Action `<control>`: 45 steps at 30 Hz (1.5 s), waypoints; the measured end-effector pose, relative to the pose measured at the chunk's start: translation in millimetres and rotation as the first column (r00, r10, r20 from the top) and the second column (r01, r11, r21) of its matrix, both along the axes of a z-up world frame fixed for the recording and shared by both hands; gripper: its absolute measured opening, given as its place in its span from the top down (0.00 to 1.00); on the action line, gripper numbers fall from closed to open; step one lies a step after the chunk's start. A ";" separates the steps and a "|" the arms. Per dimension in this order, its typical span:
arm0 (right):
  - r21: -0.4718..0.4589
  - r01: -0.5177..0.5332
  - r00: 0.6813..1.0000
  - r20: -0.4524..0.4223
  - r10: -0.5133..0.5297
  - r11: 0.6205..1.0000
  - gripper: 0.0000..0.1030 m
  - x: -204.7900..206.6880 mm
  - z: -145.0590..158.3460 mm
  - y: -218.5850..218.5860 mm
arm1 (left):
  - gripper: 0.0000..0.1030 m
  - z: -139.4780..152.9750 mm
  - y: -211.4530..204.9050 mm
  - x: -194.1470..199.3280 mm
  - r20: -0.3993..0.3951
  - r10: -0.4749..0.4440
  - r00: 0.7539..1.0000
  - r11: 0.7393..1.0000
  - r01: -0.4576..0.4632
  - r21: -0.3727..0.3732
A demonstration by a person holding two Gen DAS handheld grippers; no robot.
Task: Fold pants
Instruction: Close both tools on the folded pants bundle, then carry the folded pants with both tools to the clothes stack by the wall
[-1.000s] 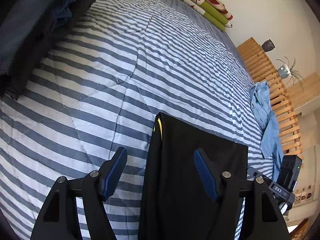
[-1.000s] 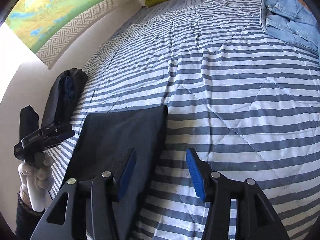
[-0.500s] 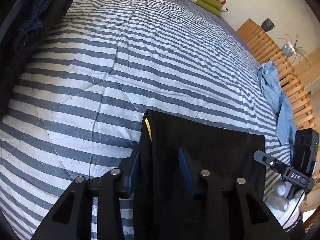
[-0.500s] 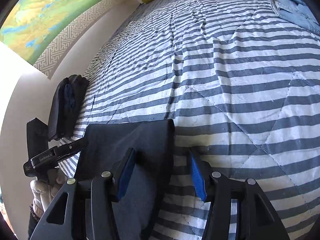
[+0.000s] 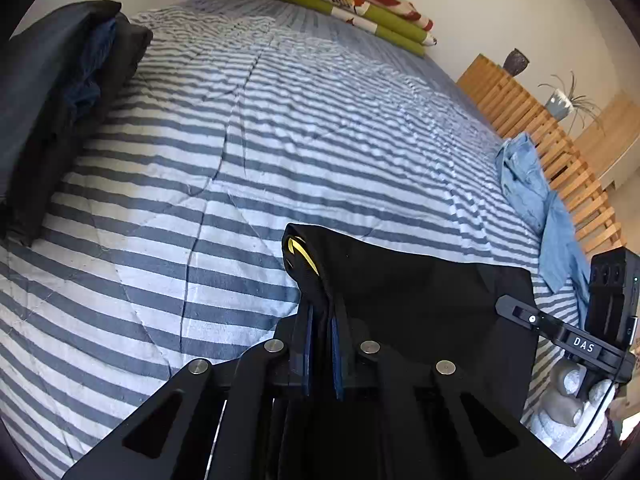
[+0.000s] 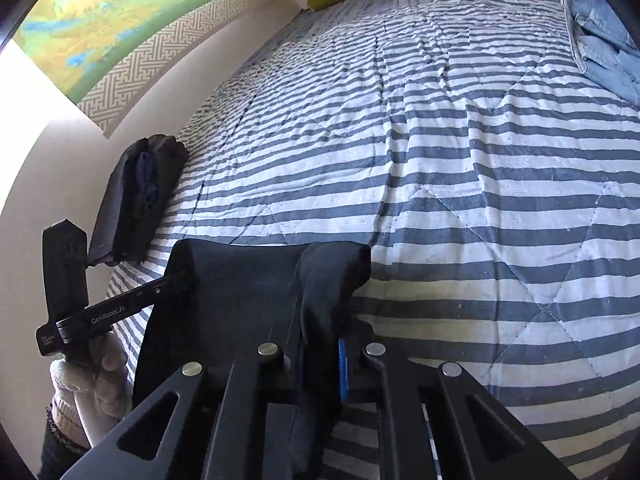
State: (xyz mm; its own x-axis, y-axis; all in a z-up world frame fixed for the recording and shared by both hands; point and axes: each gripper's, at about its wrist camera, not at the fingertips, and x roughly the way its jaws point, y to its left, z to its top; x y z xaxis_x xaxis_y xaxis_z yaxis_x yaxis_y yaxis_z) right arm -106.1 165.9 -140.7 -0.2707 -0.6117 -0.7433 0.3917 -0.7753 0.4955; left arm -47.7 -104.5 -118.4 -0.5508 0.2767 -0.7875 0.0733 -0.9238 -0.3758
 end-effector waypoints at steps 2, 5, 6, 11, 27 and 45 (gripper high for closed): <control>-0.022 0.004 1.000 -0.019 -0.005 1.000 0.91 6.8 12.1 2.6 | 0.93 19.9 -1.5 13.6 -0.044 0.004 0.999 1.000 -0.004 -0.002; -0.050 0.003 0.998 -0.061 -0.006 0.999 0.91 22.0 35.7 6.5 | 0.93 49.0 -2.5 38.4 -0.103 0.013 0.995 1.000 -0.012 0.003; -0.061 -0.001 0.997 -0.079 -0.004 0.998 0.91 28.6 45.0 7.8 | 0.93 60.1 -5.1 49.4 -0.122 0.015 0.992 1.000 -0.015 0.000; -0.090 -0.038 0.981 -0.192 0.020 0.995 0.91 68.3 95.9 11.5 | 0.93 103.1 -5.1 95.5 -0.199 0.023 0.980 0.999 -0.032 -0.040; -0.096 -0.166 0.903 -0.414 0.113 0.981 0.92 164.4 193.1 -8.5 | 0.93 205.5 -26.8 220.7 -0.398 0.059 0.915 0.975 -0.139 -0.176; -0.115 -0.372 0.841 -0.462 0.282 0.921 0.92 116.3 227.5 -233.1 | 0.93 255.0 -265.0 165.4 -0.447 0.312 0.838 0.874 -0.437 -0.210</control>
